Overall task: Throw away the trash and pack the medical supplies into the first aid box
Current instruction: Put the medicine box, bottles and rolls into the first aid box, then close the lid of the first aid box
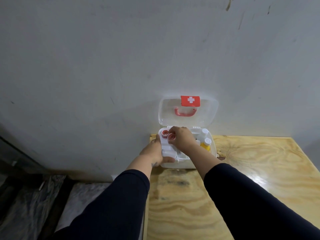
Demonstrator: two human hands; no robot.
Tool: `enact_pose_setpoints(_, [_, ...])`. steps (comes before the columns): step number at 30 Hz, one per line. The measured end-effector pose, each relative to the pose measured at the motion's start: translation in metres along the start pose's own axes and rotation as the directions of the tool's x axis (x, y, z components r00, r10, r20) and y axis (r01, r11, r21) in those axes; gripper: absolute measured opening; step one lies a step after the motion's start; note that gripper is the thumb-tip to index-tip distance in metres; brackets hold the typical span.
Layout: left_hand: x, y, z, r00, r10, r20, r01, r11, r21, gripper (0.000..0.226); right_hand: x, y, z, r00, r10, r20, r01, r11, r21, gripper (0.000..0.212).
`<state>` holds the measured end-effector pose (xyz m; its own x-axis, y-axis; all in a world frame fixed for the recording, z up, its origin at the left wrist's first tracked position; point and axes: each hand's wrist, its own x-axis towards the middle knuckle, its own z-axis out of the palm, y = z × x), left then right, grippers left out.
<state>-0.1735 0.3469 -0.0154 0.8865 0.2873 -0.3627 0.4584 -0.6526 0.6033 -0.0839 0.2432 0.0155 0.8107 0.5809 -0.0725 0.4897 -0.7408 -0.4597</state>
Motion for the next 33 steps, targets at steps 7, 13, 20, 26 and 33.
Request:
enact_pose_setpoints(7, [-0.004,0.003,-0.002,1.0,-0.009,0.003,0.009,1.0,0.025,0.107,-0.002,-0.002,0.007,1.0,0.006,-0.009,-0.006,0.999,0.033,0.03])
enact_pose_setpoints(13, [-0.005,0.004,-0.003,1.0,-0.019,0.006,0.019,1.0,0.022,0.094,-0.008,0.004,-0.002,1.0,0.024,-0.016,-0.023,0.997,0.069,0.036])
enact_pose_setpoints(20, [-0.009,0.028,-0.041,0.99,0.015,-0.138,-0.007,0.998,0.058,0.107,-0.025,0.019,-0.053,0.955,-0.028,-0.296,0.032,0.999,0.009,0.03])
enact_pose_setpoints(26, [0.007,0.066,-0.085,0.931,0.119,-0.346,-0.098,0.992,0.076,0.078,-0.011,0.021,-0.103,0.846,-0.096,-0.524,0.046,0.993,-0.107,0.047])
enact_pose_setpoints(33, [0.003,0.082,-0.082,0.942,0.129,-0.309,-0.111,0.991,0.073,0.072,0.007,0.027,-0.104,0.936,-0.053,-0.348,-0.027,0.975,-0.221,0.051])
